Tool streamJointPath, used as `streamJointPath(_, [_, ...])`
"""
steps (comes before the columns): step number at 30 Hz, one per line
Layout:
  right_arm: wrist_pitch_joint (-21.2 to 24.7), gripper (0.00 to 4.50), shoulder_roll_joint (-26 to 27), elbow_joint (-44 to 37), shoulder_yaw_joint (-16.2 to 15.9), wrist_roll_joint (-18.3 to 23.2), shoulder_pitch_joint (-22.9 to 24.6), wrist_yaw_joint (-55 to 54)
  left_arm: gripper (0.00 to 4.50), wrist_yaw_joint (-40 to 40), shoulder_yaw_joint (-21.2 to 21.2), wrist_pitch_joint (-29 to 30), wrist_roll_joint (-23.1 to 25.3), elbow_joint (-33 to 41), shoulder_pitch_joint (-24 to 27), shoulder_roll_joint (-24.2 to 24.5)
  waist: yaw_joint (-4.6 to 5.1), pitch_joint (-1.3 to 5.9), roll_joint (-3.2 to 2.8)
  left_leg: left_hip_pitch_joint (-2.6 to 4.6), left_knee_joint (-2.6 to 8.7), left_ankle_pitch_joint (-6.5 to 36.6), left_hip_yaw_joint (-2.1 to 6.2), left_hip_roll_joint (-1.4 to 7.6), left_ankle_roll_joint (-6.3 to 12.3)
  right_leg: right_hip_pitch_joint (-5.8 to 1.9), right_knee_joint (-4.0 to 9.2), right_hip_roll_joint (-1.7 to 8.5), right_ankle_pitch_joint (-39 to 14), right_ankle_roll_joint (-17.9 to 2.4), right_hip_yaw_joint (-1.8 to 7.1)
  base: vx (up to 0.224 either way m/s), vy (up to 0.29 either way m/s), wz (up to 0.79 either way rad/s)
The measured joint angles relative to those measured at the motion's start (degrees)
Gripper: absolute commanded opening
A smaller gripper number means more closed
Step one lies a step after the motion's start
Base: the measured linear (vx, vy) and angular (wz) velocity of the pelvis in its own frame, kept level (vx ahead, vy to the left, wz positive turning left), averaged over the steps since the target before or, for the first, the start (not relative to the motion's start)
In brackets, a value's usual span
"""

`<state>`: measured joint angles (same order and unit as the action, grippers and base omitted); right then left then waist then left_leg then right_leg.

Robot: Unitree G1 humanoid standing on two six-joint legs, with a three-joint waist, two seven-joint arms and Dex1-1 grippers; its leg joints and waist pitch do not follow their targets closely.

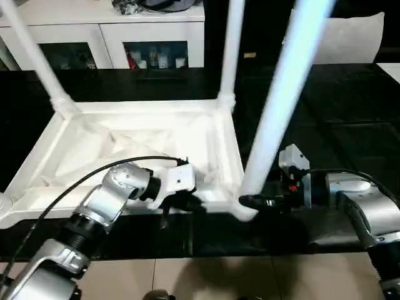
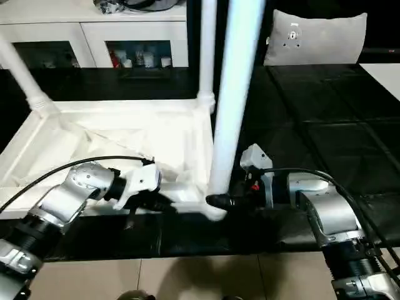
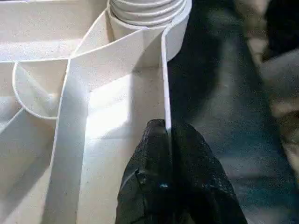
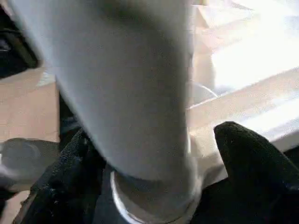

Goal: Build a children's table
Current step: Rotate leg to tighten

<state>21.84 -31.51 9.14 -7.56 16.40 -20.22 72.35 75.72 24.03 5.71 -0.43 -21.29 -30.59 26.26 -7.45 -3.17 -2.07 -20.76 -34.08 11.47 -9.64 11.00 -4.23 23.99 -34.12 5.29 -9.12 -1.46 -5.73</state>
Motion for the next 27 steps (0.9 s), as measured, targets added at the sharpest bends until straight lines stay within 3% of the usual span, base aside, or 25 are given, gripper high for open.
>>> streamJointPath(6, [0.64,3.00,-0.30,-0.30,-0.92,1.86,0.45,3.09,0.00,1.65,0.27,-1.22,0.03,0.04,-0.01,0.42,-0.82,0.00,0.00,0.00,-0.03,-0.01,0.00,0.00,0.00,-0.01,-0.01,0.00,0.01,-0.01,0.00,0.000,0.000,0.00])
streamJointPath(14, [2.96,2.25,-0.84,-2.29,-0.91,4.42,1.64,4.50,0.00,2.73,0.53,-2.13,0.02,-0.23,-0.02,0.84,-0.87,0.01,0.01,0.01,-0.04,-0.01,0.01,0.00,-0.01,-0.02,-0.01,0.00,0.00,0.00,0.00,0.000,0.000,0.00])
streamJointPath(20, [5.75,2.07,2.66,-4.05,1.49,4.81,2.81,-2.69,0.00,-0.58,-1.46,4.62,-0.82,0.25,-0.01,-0.90,-0.52,0.03,-0.03,0.28,-0.04,-0.02,-0.01,0.01,-0.09,-0.17,-0.06,-0.01,-0.04,0.09,0.03,0.000,0.000,0.00])
streamJointPath(22, [6.37,2.05,4.35,-4.27,2.28,3.66,2.82,-6.94,0.00,-3.48,-2.11,7.15,-0.27,0.33,-0.01,-1.90,0.02,0.03,-0.03,0.44,-0.03,0.01,-0.04,0.00,-0.18,-0.28,-0.05,-0.01,-0.02,0.09,0.05,0.000,0.000,0.00])
streamJointPath(27, [8.43,2.01,13.89,-2.46,6.07,-1.91,0.44,-27.06,0.00,-16.09,-5.30,15.07,2.42,0.33,-0.10,-8.17,2.92,0.03,-0.02,0.58,-0.03,0.02,-0.06,-0.06,-0.33,-0.35,0.01,-0.01,0.00,0.11,0.13,0.000,0.000,0.00])
